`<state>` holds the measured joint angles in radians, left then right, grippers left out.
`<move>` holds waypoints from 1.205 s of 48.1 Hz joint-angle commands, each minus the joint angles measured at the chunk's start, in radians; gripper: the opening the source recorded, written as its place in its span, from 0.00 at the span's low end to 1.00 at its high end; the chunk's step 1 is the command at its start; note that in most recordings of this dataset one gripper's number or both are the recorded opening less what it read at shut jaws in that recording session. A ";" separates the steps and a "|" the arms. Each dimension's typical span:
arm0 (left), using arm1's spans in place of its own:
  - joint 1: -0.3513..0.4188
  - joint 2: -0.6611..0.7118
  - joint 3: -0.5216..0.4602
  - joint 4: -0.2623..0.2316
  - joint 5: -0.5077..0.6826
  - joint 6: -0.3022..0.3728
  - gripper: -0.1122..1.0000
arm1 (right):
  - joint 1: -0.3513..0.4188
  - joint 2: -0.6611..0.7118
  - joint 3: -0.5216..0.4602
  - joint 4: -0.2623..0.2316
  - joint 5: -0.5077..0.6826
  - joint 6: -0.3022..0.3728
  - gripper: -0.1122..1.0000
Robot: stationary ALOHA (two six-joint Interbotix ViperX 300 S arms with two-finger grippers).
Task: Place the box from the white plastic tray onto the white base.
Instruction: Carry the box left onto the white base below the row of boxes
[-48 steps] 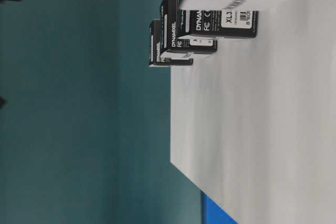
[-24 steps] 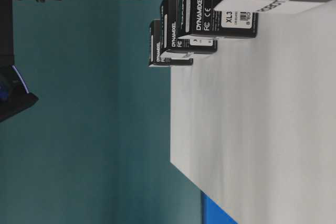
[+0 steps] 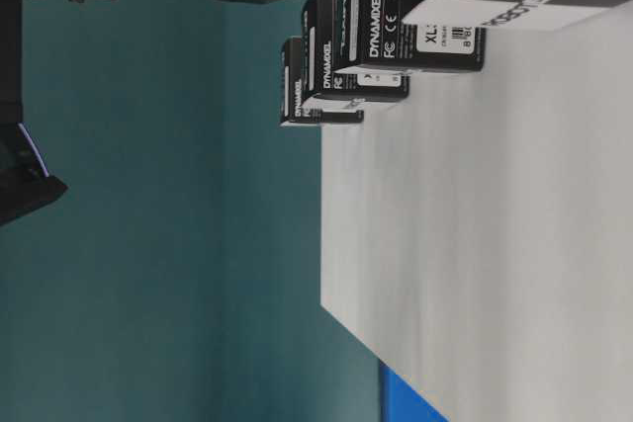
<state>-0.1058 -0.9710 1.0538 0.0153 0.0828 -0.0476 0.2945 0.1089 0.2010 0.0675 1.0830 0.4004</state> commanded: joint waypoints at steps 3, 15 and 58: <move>-0.002 -0.012 -0.028 0.002 0.031 -0.003 0.04 | -0.005 0.014 0.006 -0.005 -0.005 -0.002 0.64; -0.002 -0.028 -0.028 0.002 0.043 -0.003 0.04 | 0.018 0.011 0.012 -0.032 -0.040 -0.071 0.96; -0.002 -0.026 -0.018 0.002 0.089 -0.008 0.04 | 0.000 -0.164 0.051 -0.061 -0.147 -0.034 1.00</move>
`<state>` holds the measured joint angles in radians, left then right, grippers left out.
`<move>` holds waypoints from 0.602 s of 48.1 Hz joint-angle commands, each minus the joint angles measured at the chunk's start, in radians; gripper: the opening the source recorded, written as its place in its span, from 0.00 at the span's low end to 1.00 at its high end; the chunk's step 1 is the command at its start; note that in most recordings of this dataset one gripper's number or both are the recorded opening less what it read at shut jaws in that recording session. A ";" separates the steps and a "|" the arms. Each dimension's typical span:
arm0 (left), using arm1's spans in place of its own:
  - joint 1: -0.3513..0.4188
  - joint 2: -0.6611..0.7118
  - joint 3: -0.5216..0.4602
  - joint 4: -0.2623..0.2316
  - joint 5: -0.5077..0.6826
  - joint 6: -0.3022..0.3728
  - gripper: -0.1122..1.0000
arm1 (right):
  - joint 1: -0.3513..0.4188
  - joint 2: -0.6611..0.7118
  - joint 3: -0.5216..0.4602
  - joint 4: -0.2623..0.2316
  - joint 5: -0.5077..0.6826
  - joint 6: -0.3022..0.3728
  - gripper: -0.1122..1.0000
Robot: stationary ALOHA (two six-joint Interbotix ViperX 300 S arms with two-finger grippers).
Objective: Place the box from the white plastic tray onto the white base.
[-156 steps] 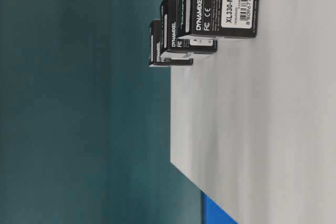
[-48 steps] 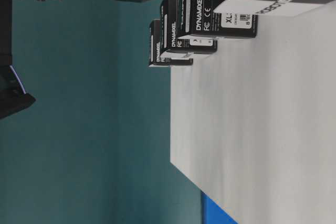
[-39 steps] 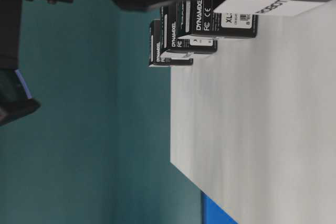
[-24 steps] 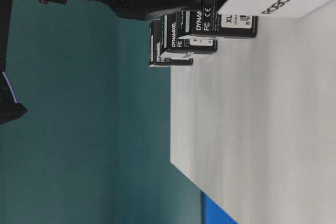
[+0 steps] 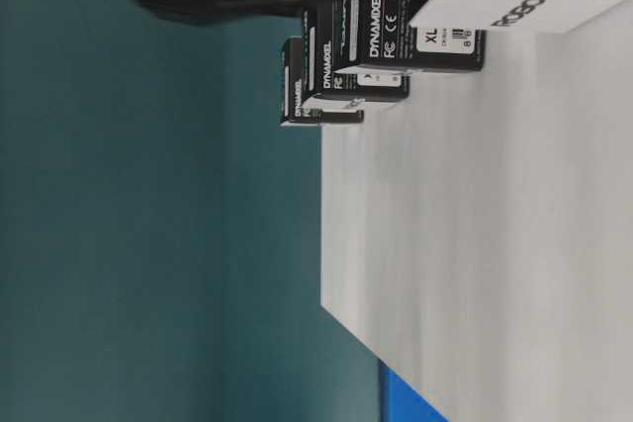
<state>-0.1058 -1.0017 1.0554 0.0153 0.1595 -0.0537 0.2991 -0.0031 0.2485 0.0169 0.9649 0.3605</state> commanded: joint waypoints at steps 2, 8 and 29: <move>-0.002 0.003 -0.020 0.002 0.020 -0.002 0.04 | -0.005 -0.081 0.014 -0.021 -0.044 0.017 1.00; -0.002 -0.008 -0.023 0.002 0.023 0.000 0.04 | -0.005 -0.173 0.051 -0.078 -0.060 0.049 1.00; -0.002 -0.025 -0.028 0.002 0.029 0.000 0.04 | -0.061 -0.492 0.259 -0.202 -0.190 0.054 1.00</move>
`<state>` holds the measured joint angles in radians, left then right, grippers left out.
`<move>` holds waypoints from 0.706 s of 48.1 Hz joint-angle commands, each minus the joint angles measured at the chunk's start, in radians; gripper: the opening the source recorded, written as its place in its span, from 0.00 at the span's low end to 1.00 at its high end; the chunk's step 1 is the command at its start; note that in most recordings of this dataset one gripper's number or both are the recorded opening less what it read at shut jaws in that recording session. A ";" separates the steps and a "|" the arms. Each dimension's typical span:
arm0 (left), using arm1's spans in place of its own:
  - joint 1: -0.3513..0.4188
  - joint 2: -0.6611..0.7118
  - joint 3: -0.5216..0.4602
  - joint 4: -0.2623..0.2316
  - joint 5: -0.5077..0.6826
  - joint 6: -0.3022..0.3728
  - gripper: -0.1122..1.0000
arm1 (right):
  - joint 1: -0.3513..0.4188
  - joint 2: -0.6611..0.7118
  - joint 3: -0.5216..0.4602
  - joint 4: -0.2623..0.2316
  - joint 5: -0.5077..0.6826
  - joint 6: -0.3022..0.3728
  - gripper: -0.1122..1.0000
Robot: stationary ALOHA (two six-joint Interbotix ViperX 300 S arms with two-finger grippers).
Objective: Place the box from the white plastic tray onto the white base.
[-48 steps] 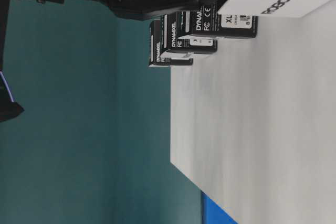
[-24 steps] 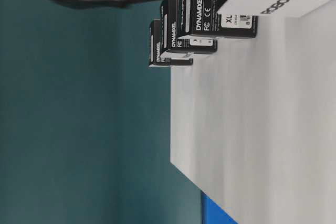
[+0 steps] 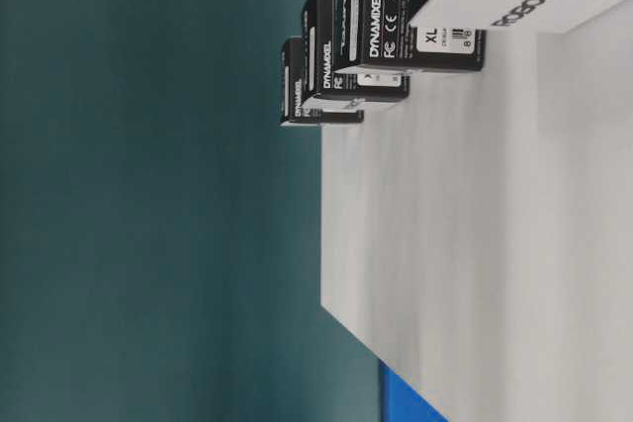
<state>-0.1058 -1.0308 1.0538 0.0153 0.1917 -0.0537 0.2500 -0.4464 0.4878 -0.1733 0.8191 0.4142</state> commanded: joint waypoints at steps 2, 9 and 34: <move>-0.002 0.003 -0.026 0.002 -0.002 0.000 0.04 | -0.021 -0.087 0.048 -0.012 -0.080 -0.003 1.00; -0.002 0.003 -0.026 0.002 -0.002 0.000 0.04 | -0.041 -0.202 0.123 -0.014 -0.153 -0.002 1.00; -0.002 -0.029 -0.028 0.002 -0.008 0.000 0.04 | -0.147 -0.646 0.336 -0.035 -0.147 -0.003 1.00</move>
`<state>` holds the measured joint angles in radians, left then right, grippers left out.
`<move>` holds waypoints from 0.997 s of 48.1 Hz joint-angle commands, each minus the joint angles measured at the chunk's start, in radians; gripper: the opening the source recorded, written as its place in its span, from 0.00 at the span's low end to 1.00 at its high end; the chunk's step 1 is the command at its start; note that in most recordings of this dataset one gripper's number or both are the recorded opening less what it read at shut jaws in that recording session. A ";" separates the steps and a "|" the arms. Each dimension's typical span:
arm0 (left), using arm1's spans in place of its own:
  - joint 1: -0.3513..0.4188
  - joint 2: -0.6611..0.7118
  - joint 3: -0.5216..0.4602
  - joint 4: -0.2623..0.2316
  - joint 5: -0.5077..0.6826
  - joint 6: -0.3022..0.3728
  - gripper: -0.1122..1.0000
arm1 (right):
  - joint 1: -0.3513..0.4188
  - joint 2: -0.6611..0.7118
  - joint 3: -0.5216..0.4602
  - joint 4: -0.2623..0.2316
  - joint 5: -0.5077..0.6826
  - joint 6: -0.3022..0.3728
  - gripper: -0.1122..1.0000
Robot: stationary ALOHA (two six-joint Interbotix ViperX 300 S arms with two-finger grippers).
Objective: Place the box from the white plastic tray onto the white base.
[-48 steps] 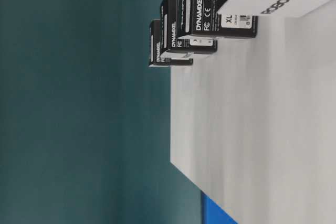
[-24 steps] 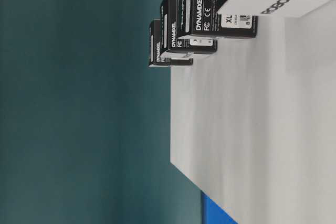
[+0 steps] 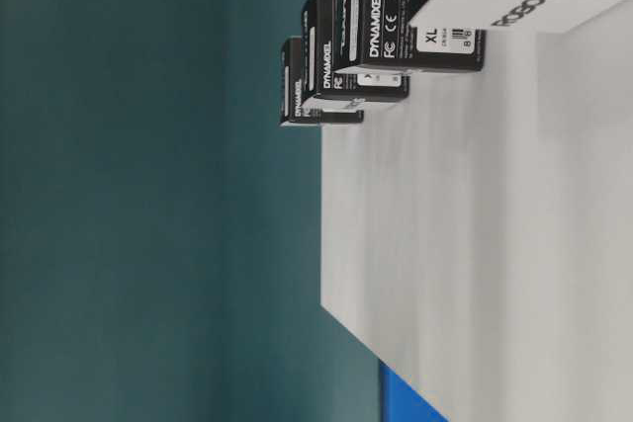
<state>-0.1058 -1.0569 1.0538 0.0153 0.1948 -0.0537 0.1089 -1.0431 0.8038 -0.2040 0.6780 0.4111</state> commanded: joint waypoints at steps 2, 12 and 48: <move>-0.002 -0.006 -0.029 0.002 -0.014 -0.002 0.04 | -0.011 -0.075 0.032 -0.005 -0.003 0.000 0.99; -0.002 -0.006 -0.031 0.002 -0.049 -0.002 0.04 | -0.031 -0.201 0.094 -0.005 -0.003 -0.002 0.99; 0.000 -0.021 -0.037 0.002 -0.138 0.015 0.04 | -0.052 -0.325 0.195 -0.005 -0.060 0.000 0.99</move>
<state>-0.1058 -1.0876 1.0462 0.0153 0.0736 -0.0414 0.0598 -1.3668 1.0063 -0.2056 0.6535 0.4111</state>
